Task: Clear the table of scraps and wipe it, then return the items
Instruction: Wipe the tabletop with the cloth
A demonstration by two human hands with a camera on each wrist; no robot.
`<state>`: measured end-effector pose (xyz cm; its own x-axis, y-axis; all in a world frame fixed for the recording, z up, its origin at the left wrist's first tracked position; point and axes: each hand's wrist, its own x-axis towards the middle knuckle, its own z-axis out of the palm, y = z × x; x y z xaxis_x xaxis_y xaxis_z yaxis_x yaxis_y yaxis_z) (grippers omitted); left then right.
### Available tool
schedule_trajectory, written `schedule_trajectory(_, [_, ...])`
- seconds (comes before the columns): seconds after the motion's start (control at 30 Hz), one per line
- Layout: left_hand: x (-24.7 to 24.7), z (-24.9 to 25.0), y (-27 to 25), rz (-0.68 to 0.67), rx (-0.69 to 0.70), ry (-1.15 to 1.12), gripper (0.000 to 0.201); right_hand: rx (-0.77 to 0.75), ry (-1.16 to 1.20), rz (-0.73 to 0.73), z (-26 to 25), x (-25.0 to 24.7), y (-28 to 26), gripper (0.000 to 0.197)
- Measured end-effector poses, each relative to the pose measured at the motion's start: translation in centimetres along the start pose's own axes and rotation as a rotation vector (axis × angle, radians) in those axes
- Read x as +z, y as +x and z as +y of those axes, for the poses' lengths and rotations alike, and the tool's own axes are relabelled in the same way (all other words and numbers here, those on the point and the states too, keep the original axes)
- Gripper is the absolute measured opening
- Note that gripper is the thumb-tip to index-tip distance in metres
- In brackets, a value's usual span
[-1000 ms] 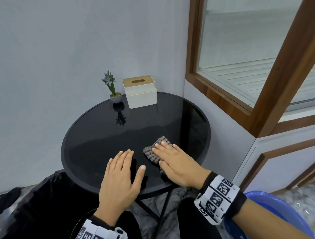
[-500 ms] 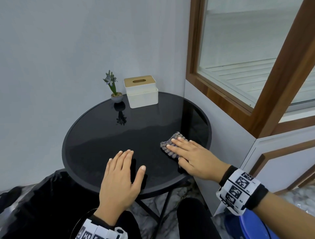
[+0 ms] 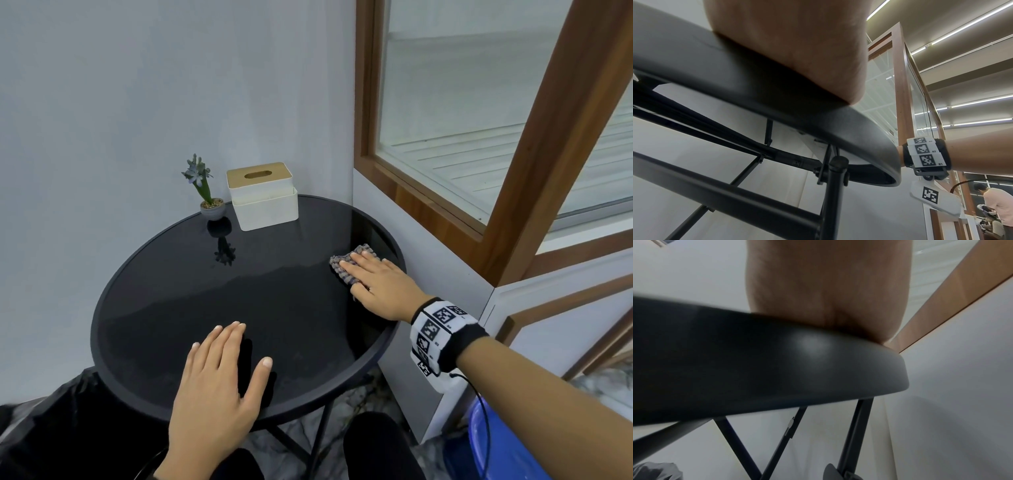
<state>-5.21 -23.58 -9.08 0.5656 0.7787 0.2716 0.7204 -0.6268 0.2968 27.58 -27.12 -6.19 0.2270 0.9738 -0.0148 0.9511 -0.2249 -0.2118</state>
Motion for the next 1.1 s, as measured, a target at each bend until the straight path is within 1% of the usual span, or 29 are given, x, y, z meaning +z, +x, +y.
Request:
schedule_trajectory(0.33, [0.0,0.1,0.0,0.001,-0.01,-0.025,0.078,0.045,0.011,0.054,1.3,0.3,2.0,0.058])
schedule_trajectory(0.57, [-0.2,0.4,0.3,-0.012,-0.015,-0.015,0.081,0.047,0.006,0.065,1.7,0.6,2.4,0.067])
schedule_trajectory(0.73, [-0.3,0.5,0.4,-0.017,-0.021,-0.006,0.083,0.052,0.0,0.072,1.7,0.8,2.4,0.063])
schedule_trajectory(1.1, [-0.4,0.7,0.2,0.018,-0.019,-0.001,0.08,0.061,-0.021,0.097,1.5,0.8,2.1,0.062])
